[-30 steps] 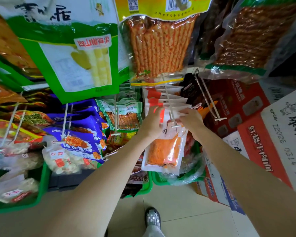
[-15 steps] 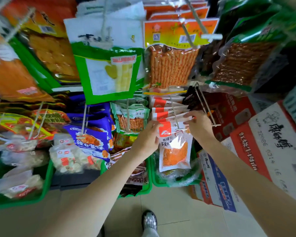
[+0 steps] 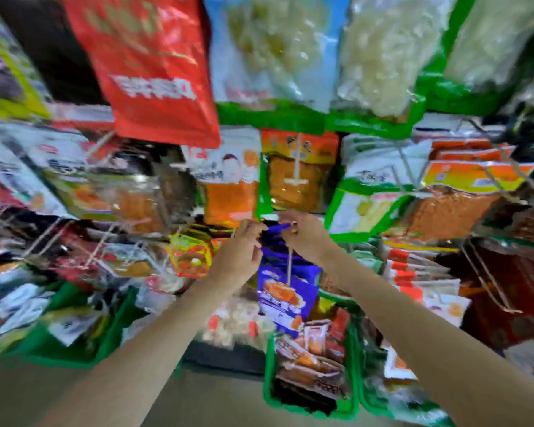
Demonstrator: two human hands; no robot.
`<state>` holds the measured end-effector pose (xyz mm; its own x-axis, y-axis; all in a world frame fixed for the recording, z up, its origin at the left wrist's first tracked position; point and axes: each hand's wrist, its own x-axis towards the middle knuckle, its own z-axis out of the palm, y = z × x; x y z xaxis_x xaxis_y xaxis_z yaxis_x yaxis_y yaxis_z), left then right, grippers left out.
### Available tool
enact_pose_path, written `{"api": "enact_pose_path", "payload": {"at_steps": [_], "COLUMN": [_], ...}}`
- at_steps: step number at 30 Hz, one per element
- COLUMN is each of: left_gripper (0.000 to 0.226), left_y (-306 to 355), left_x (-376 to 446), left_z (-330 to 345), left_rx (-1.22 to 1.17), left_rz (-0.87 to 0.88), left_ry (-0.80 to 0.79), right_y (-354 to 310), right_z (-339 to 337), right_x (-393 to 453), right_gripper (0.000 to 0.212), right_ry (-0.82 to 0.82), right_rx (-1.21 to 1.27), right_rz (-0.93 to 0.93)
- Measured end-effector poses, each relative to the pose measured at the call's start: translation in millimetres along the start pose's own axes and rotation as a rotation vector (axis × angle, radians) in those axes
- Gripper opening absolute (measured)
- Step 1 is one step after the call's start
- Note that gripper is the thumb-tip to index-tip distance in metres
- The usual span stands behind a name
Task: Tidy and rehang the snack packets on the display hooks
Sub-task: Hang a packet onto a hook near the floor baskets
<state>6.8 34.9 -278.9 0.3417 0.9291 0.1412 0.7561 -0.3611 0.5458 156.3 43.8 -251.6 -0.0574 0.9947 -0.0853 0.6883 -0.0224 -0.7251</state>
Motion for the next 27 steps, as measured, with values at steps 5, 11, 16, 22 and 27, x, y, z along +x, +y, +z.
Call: {"api": "enact_pose_path", "payload": {"at_steps": [5,11,16,22,27], "left_gripper": [0.041,0.038,0.036,0.034,0.034], "left_y": [-58,-88,-100,-90,-74], "left_x": [-9,-21,-24,-17,-6], "left_z": [-67,-102,-102,-101,-104], "left_rx": [0.016,0.039,0.101,0.121,0.043], "left_rz": [-0.053,-0.061,-0.093,-0.051,-0.007], "left_ry": [0.054,0.036,0.013,-0.053,0.092], "right_y": [-57,-84,-83,-79,-101], "right_z": [34,47,37,32,35], "right_x": [67,103,115,100,56], "right_gripper": [0.054,0.048,0.038,0.026,0.017], "right_ry": [0.148,0.288,0.357,0.348,0.086], "right_rx": [0.356,0.812,0.890,0.234,0.096], "right_rz": [0.222,0.401,0.403,0.219,-0.104]}}
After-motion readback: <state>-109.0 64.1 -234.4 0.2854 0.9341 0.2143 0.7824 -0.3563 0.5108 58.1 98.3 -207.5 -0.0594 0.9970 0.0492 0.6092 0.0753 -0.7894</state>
